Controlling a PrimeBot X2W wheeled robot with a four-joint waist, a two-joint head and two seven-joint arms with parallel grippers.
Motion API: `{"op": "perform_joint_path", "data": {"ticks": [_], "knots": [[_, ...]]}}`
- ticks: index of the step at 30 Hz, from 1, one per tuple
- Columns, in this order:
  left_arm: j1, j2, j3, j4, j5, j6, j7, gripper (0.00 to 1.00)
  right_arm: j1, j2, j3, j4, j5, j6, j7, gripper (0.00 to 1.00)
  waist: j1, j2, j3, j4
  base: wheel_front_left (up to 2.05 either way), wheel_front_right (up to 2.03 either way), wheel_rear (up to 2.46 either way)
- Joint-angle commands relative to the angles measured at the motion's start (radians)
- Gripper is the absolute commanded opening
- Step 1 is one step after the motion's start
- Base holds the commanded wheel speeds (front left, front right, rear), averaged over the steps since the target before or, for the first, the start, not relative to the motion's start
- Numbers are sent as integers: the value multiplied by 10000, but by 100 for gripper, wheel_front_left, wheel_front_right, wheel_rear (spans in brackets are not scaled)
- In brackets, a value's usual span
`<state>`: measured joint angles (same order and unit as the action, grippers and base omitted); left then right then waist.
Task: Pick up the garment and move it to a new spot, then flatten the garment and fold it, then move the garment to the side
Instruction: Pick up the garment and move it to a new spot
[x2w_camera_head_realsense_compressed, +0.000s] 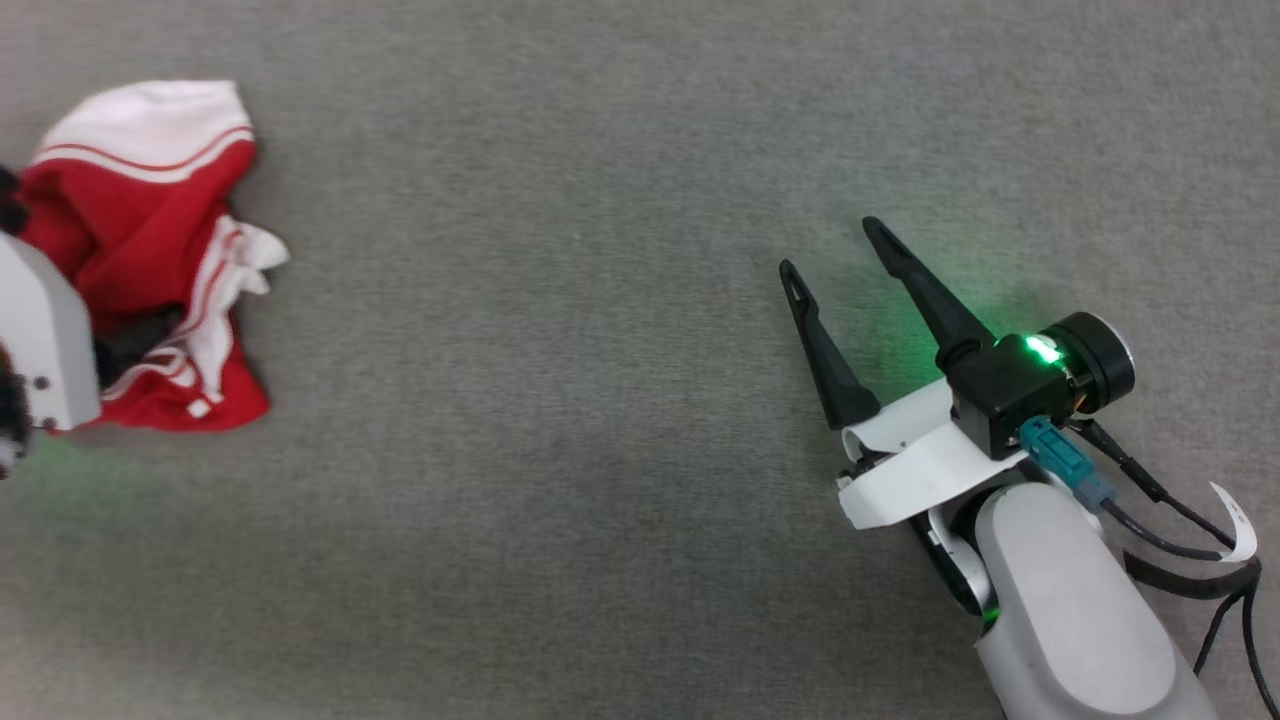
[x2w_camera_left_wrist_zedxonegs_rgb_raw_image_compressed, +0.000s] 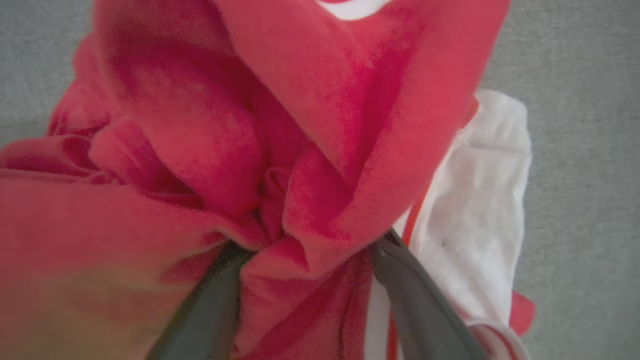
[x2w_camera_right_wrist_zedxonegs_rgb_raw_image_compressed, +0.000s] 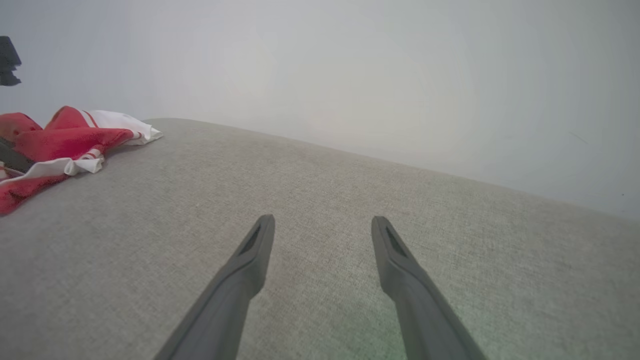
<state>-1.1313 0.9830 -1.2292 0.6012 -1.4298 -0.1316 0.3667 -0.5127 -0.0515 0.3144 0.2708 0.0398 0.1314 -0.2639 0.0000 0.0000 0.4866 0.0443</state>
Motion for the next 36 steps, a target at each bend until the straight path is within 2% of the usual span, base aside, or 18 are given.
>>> {"op": "perform_joint_path", "data": {"ticks": [1, 2, 3, 5, 6, 14, 20, 26, 31, 36], "knots": [[292, -277, -242, -19, -7, 20, 59, 100, 91, 17, 48, -48, -8, -14, -9, 100, 0, 0, 285, -309, 0, 0, 0], [349, -310, -310, -52, 3, 20, 27, 100, 102, 19, 64, -62, -8, -14, -9, 100, 0, 0, 269, -315, 0, 0, 0], [417, -365, -366, -98, 28, 20, 5, 82, 109, 17, 77, -59, -34, -14, -9, 100, 0, 0, 224, -304, 0, 0, 0], [479, -438, -419, -172, -38, 14, -200, 14, 112, 17, 77, -67, -47, -14, -9, 100, 0, 0, 99, -277, 0, 0, 0], [423, -432, -411, -143, 33, 9, -453, 0, 118, 19, 66, -75, -43, -14, -9, 100, 0, 0, 10, -258, 0, 0, 0], [-413, -327, -387, 313, 1148, 12, -3170, 0, 492, 8, -445, -148, 329, -14, -9, 100, 0, 0, -1031, -223, 0, 0, 0], [-1095, -532, -462, -424, 1699, 18, -4417, 0, 1155, 13, -1136, -532, 885, -14, -9, 100, 0, 0, -1598, -522, 0, 0, 0], [-1775, -508, -508, -2248, 3077, 18, -4579, 0, 1842, 16, -1656, -1260, 1527, -14, -9, 100, 0, 0, -1539, -1324, 0, 0, 0], [-1710, -739, -503, -4132, 4440, 20, -3882, 0, 2373, 17, -1826, -1950, 2099, -14, -10, 100, 0, 0, -1127, -2367, 0, 0, 0], [-1610, -1181, -509, -5194, 5263, 20, -2915, 0, 2901, 24, -1918, -2596, 2710, -14, -9, 100, 0, 0, -708, -3580, 0, 0, 0]]}}
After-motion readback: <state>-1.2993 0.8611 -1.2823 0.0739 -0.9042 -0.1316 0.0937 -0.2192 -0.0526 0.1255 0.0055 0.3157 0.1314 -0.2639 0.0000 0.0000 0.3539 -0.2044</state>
